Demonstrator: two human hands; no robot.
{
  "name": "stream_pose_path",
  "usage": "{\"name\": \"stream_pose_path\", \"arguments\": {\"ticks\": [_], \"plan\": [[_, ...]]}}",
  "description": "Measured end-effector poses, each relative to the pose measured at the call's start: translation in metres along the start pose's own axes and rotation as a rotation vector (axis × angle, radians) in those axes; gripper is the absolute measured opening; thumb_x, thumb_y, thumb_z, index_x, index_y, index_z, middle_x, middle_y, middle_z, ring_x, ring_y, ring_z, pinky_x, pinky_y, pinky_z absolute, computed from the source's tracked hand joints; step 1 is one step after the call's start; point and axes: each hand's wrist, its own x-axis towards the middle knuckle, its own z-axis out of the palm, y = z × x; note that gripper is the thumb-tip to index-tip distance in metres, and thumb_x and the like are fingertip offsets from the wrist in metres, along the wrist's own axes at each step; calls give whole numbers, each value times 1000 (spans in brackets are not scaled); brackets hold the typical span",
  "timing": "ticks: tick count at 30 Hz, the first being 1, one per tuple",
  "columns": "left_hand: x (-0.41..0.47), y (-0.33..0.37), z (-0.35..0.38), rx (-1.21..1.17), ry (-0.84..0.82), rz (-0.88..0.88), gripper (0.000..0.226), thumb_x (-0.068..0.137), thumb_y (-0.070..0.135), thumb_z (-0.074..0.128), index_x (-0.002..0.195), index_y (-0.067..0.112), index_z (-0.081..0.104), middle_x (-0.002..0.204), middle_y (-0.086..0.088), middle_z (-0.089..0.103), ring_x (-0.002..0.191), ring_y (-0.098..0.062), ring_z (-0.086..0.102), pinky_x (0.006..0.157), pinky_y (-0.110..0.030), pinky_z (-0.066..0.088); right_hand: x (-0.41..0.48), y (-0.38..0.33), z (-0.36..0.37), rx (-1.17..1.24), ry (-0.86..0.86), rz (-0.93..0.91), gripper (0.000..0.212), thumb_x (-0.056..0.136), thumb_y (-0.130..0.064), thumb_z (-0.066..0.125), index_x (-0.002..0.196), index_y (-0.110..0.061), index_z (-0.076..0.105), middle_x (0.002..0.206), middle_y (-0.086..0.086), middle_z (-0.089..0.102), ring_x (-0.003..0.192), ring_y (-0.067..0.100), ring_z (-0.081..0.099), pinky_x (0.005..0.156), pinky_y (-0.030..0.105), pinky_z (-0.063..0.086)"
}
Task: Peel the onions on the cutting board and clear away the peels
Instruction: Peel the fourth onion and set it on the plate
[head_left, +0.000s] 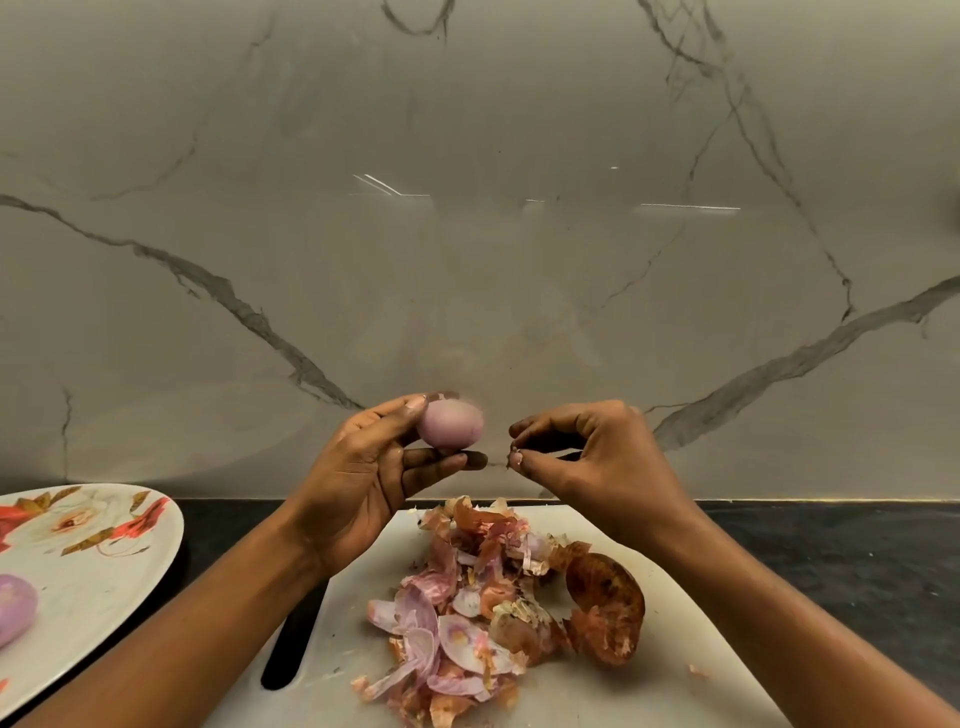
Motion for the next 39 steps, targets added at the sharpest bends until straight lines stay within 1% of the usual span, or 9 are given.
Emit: {"name": "stream_pose_path", "arguments": {"ticks": [2, 6, 10, 13, 21, 27, 33, 36, 39], "plan": [[-1, 0, 0, 6, -16, -11, 36, 98, 26, 65, 124, 2, 71, 127, -29, 70, 102, -47, 75, 76, -30, 66, 0, 0, 0, 41, 0, 6, 17, 87, -7, 84, 98, -20, 82, 98, -11, 79, 90, 2, 75, 82, 21, 63], [0, -3, -2, 90, -50, -22, 44, 86, 18, 75, 127, 6, 71, 131, -27, 69, 107, -49, 73, 81, -31, 66, -1, -3, -1, 111, -12, -27, 27, 91, -7, 79, 95, -33, 81, 89, -18, 79, 88, 3, 75, 78, 20, 62], [-2, -3, -1, 139, -65, -29, 51, 79, 20, 81, 128, 6, 72, 129, -27, 70, 103, -49, 74, 82, -34, 66, -1, -4, 0, 129, 4, -87, 21, 94, -10, 77, 109, -24, 82, 96, -18, 78, 94, 2, 74, 78, 21, 61], [-3, -3, 2, 148, -87, -31, 50, 79, 22, 80, 126, 6, 73, 127, -27, 71, 103, -46, 75, 80, -32, 66, -2, -4, -1, 138, -14, -145, 26, 91, -14, 82, 117, -18, 81, 106, -11, 78, 101, 5, 74, 84, 24, 63], [-3, -4, 0, 140, -108, -47, 45, 81, 22, 79, 124, 7, 75, 126, -28, 70, 102, -40, 76, 81, -33, 66, -1, -5, 1, 76, 22, -241, 16, 92, -17, 78, 108, -20, 82, 98, -13, 76, 95, 6, 73, 78, 20, 62], [-2, -2, 0, 97, -119, -45, 41, 90, 16, 67, 129, 5, 70, 128, -28, 70, 91, -41, 78, 76, -32, 66, 3, -1, 2, -10, 80, -119, 16, 100, -21, 71, 116, -22, 76, 102, -17, 72, 95, 4, 70, 83, 23, 62], [0, -2, -6, 14, -115, -42, 49, 94, 19, 61, 139, 1, 54, 139, -31, 62, 90, -37, 72, 76, -33, 66, 1, -1, -4, 14, 35, -51, 12, 95, -7, 75, 100, -17, 80, 90, -8, 77, 84, 7, 76, 79, 28, 65], [2, -3, -6, 13, -64, -31, 38, 104, 19, 54, 135, -2, 59, 136, -35, 60, 82, -29, 67, 66, -28, 63, 1, -1, -2, 23, -57, 8, 32, 95, 4, 59, 80, -17, 80, 92, -1, 80, 87, 12, 77, 78, 33, 67], [5, -6, -7, 54, 10, -26, 37, 110, 22, 42, 132, -1, 63, 133, -39, 58, 74, -24, 64, 59, -25, 60, 1, -3, 0, 94, -154, 85, 36, 91, -14, 50, 74, -8, 80, 95, 2, 81, 89, 10, 76, 75, 30, 65]]}}
